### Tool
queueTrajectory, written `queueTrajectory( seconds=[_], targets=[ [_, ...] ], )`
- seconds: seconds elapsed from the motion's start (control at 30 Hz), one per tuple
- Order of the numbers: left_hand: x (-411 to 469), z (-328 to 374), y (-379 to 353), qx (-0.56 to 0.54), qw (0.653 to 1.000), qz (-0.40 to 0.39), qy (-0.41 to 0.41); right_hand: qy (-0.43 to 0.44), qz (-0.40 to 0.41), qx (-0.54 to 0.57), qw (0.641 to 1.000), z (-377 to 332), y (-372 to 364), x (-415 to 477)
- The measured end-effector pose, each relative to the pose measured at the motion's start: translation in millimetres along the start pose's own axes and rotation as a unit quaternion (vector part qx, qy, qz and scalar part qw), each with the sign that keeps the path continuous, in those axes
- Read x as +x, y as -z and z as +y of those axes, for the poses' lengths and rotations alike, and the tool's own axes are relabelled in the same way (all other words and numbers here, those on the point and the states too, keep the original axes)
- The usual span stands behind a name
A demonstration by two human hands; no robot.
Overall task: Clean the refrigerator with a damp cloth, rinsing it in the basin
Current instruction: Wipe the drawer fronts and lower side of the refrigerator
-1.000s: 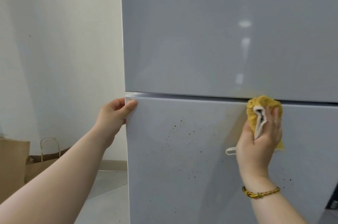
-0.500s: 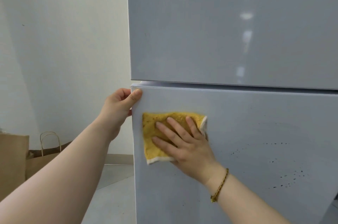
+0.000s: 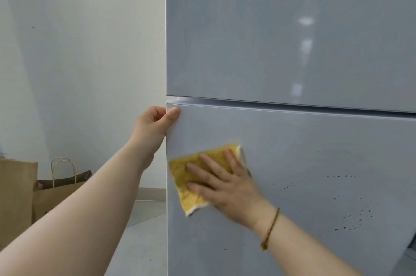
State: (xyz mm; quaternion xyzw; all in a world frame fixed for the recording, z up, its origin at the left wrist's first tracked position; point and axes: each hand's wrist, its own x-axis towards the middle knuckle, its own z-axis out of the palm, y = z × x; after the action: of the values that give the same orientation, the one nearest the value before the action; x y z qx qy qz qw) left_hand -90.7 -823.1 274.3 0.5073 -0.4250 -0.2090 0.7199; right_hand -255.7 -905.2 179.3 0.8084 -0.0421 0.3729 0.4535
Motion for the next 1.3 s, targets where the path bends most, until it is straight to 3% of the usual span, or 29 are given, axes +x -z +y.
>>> queueTrajectory(
  seconds=[0.13,0.23,0.3,0.43,0.53,0.6,0.67,0.77,0.83,0.97,1.13,1.2,1.3],
  targets=[
    [-0.4,-3.3,-3.5,0.001,1.000,0.023,-0.002,-0.164,0.033,-0.022,0.986,56.3,24.6,5.0],
    [-2.0,-3.8,-6.6,0.006,0.999,0.045,-0.005,-0.277,0.039,0.010,0.960,36.3,20.5,3.0],
    [-3.9,-1.8,-7.5,0.006,0.999,0.054,0.000,-0.213,0.013,0.005,0.977,12.4,9.5,-10.4],
    [-13.3,2.2,-15.9,0.072,0.990,0.124,-0.002,0.008,-0.034,-0.009,0.999,19.0,7.2,-36.7],
    [-36.1,-5.6,-30.7,0.267,0.933,0.212,-0.118,0.053,-0.027,-0.008,0.998,54.7,19.8,-43.1],
    [-52.0,-16.3,-42.3,0.347,0.878,0.183,-0.275,-0.004,-0.025,-0.038,0.999,83.6,34.1,-46.7],
    [-53.5,-31.1,-55.8,0.397,0.826,0.130,-0.377,-0.101,-0.023,-0.067,0.992,100.6,46.7,-54.4],
    [-47.0,-44.8,-70.0,0.444,0.785,0.100,-0.421,-0.234,-0.001,-0.053,0.971,81.3,43.3,-62.6],
    [-42.2,-50.6,-70.2,0.478,0.757,0.102,-0.434,-0.265,-0.008,-0.048,0.963,55.4,30.5,-69.6],
    [-35.9,-58.1,-59.9,0.538,0.719,0.068,-0.435,-0.138,-0.049,-0.041,0.988,34.7,20.8,-107.0],
    [-33.7,-66.5,-62.4,0.540,0.704,0.088,-0.453,0.048,-0.058,-0.041,0.996,94.6,32.7,-111.0],
    [-33.4,-69.0,-64.9,0.532,0.703,0.097,-0.461,-0.003,-0.029,-0.040,0.999,122.7,41.2,-102.9],
    [-32.1,-69.6,-65.8,0.544,0.691,0.106,-0.464,-0.244,0.035,-0.045,0.968,131.0,48.3,-102.1]
  ],
)
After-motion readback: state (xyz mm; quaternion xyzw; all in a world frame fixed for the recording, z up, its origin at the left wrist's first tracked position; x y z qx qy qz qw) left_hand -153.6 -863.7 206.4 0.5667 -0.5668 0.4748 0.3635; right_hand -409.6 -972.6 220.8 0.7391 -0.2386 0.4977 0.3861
